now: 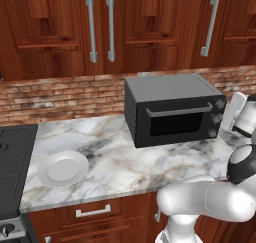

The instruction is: Pull the toaster oven rack outwards. Pick up the baguette from the plate and place it on the toaster oven rack. Close the toaster oven door fully and set the temperature to the lowest setting.

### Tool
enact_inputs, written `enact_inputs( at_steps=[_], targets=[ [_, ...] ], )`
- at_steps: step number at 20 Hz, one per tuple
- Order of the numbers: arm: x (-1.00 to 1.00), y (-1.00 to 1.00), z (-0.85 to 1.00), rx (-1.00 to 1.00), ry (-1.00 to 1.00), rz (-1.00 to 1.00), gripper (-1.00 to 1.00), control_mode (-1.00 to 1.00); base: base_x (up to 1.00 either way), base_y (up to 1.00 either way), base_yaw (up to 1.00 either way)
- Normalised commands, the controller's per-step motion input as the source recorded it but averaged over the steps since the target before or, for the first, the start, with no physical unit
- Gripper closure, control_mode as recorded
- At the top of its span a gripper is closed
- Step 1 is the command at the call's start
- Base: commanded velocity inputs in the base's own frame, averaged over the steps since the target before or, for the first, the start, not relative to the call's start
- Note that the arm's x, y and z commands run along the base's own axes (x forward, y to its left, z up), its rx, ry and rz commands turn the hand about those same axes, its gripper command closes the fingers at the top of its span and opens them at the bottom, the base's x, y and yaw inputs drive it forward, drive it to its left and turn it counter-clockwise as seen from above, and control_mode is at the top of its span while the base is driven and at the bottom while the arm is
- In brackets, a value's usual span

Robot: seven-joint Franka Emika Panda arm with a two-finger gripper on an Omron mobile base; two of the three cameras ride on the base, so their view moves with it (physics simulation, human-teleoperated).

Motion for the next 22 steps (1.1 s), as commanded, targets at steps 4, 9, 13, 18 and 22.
enact_inputs(
  at_steps=[4,9,13,18,22],
  targets=[
    [0.08,0.00,0.00,0.00,0.00,-0.10,-1.00,-1.00,0.00,0.00,0.00],
    [0.02,0.00,0.00,0.00,0.00,-0.16,-1.00,-1.00,0.00,0.00,0.00],
    [0.00,0.12,0.00,0.00,0.00,-0.11,-1.00,-1.00,0.00,0.00,0.00],
    [0.00,0.02,0.00,0.01,-0.02,-0.02,-1.00,-1.00,0.00,0.00,0.00],
    [0.00,0.00,0.00,0.01,0.00,0.00,-1.00,-1.00,0.00,0.00,0.00]
  ],
)
